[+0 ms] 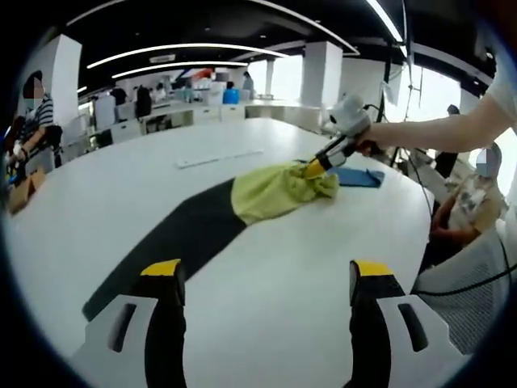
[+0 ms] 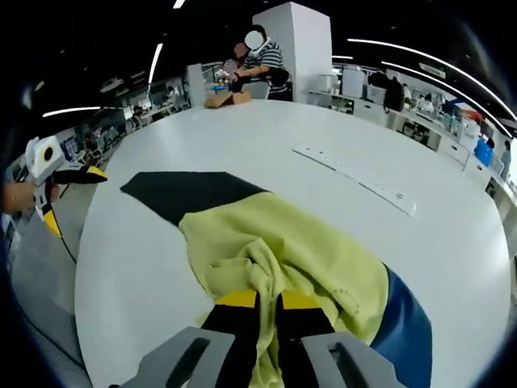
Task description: Fold the garment on the visible template until the final outline fits inside the template.
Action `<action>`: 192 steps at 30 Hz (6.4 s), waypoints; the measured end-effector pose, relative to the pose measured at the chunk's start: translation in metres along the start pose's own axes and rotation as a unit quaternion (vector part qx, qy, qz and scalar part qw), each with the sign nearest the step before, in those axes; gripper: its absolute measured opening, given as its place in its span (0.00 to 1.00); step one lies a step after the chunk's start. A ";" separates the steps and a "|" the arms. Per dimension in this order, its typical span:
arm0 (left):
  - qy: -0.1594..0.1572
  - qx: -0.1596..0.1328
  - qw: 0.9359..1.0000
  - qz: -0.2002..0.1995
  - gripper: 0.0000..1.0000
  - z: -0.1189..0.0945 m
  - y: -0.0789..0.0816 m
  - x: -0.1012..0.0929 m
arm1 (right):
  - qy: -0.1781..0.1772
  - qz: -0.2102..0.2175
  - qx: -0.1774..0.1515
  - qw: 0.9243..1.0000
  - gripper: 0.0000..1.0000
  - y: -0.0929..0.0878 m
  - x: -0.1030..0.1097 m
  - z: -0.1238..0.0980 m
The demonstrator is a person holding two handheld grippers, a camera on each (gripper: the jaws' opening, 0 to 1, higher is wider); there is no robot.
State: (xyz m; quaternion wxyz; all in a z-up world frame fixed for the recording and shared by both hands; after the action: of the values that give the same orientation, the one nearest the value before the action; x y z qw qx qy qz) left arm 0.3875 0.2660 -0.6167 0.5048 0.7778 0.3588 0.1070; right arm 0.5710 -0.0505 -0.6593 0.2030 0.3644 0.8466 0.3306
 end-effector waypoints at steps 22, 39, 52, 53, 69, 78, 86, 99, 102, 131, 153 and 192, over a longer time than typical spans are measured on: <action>-0.018 -0.016 1.000 0.001 0.74 0.013 0.023 0.006 | -0.008 0.035 -0.003 0.999 0.35 0.005 -0.004 -0.033; -0.073 -0.026 0.997 0.017 0.67 0.056 0.058 0.011 | -0.039 0.054 0.018 0.998 0.33 -0.019 -0.024 -0.063; -0.102 -0.014 0.994 0.025 0.57 0.106 0.063 0.017 | -0.051 0.070 0.032 0.996 0.27 -0.036 -0.035 -0.064; -0.103 -0.012 0.994 0.025 0.56 0.110 0.063 0.018 | -0.051 0.070 0.033 0.996 0.26 -0.037 -0.035 -0.064; -0.126 0.004 0.992 -0.003 0.33 0.180 0.054 0.035 | -0.036 0.088 0.051 0.994 0.16 -0.052 -0.036 -0.046; -0.138 0.007 0.990 -0.014 0.32 0.205 0.052 0.034 | -0.027 0.101 0.066 0.992 0.10 -0.061 -0.038 -0.035; -0.149 0.012 0.988 -0.031 0.25 0.221 0.049 0.035 | -0.015 0.110 0.076 0.991 0.03 -0.063 -0.035 -0.027; -0.153 0.033 0.987 -0.028 0.04 0.227 0.045 0.026 | -0.010 0.119 0.079 0.990 0.00 -0.063 -0.032 -0.026; -0.148 0.028 0.988 -0.044 0.01 0.225 0.047 0.026 | -0.015 0.112 0.077 0.991 0.00 -0.062 -0.031 -0.029; -0.141 -0.014 0.989 -0.034 0.00 0.145 0.071 0.003 | -0.077 0.137 0.052 0.986 0.00 -0.061 -0.014 -0.083; -0.143 -0.038 0.989 -0.025 0.00 0.082 0.074 -0.019 | -0.109 0.170 0.028 0.979 0.00 -0.067 -0.004 -0.127; -0.124 0.053 0.989 -0.053 0.00 0.031 -0.004 -0.049 | -0.171 0.251 0.051 0.951 0.00 -0.132 0.061 -0.165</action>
State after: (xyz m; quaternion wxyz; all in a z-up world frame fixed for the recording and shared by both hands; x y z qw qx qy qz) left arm 0.3667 0.2125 -0.6247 0.5084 0.7904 0.3398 -0.0360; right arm 0.3707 -0.1407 -0.6438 0.2361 0.6262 0.6961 0.2601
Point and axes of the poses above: the point that each gripper's makers call its tool centre point, and the gripper's own axes: z roughly forward along the fingers, x roughly to its left, y roughly out of its top, the point moved 9 cm from there along -z, roughly backward along the fingers, and after that the axes turned 14 degrees about -y, right-handed, at the moved point
